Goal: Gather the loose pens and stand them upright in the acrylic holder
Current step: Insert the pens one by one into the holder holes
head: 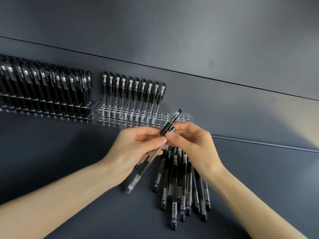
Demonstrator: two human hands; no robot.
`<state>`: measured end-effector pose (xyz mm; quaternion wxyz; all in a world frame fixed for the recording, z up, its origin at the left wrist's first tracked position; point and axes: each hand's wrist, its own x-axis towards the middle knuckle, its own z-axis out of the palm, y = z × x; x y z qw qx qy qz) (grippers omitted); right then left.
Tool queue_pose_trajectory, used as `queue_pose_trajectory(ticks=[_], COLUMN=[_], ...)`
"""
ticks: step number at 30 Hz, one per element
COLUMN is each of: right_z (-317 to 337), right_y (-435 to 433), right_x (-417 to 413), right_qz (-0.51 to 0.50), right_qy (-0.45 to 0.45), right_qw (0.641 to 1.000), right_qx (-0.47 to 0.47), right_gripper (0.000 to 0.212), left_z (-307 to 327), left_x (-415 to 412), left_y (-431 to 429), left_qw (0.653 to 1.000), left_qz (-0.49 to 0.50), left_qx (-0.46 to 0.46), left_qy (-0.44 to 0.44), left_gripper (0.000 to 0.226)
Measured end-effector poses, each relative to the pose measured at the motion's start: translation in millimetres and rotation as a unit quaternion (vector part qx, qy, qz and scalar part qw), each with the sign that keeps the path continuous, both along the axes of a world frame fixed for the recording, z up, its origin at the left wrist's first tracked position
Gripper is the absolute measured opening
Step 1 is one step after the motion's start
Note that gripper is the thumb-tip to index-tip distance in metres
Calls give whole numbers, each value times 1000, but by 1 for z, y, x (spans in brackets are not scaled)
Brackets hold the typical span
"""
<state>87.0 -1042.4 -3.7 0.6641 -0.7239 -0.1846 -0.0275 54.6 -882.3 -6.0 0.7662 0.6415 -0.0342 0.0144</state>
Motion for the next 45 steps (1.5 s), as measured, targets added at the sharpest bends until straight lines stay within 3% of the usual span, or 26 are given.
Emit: queue_pose_trajectory(ticks=[5, 8, 12, 18, 21, 25, 28, 32, 37, 39, 42, 45], right_z=[9, 10, 9, 7, 4, -2, -1, 3, 1, 0, 3, 12], right_y=[-3, -10, -13, -14, -13, -14, -13, -17, -2, 5, 8, 6], right_x=[1, 5, 3, 4, 3, 0, 0, 2, -5, -9, -12, -9], right_qz=[-50, -96, -70, -58, -21, 20, 34, -5, 29, 52, 63, 6], right_qy=[-29, -38, -4, 4, -41, -146, -178, -120, -60, -47, -30, -48], right_qw=[993, 983, 984, 996, 997, 947, 926, 953, 986, 990, 993, 998], right_qx=[104, 155, 161, 69, -62, -286, -330, -279, -152, -125, -100, -39], right_gripper=[11, 9, 12, 13, 15, 13, 10, 15, 5, 2, 13, 26], left_z=[-6, -5, 1, 8, 6, 3, 4, 7, 4, 2, 3, 5], left_x=[3, 4, 8, 16, 16, 15, 17, 18, 5, 2, 3, 5], left_y=[3, 6, 14, 36, 36, 33, 30, 32, 11, 4, 7, 16], left_qw=[1000, 998, 995, 988, 978, 977, 978, 970, 996, 998, 998, 998], left_qz=[-14, -17, 39, 77, 90, 91, 144, 220, 80, 50, 48, 45], left_qx=[-5, 49, 91, 128, 176, 176, 127, 62, 11, 4, 13, 27], left_qy=[13, 18, -4, -23, -60, -79, -85, -80, -33, -33, -27, -41], left_gripper=[13, 12, 13, 14, 11, 9, 7, 16, 26, 20, 21, 23])
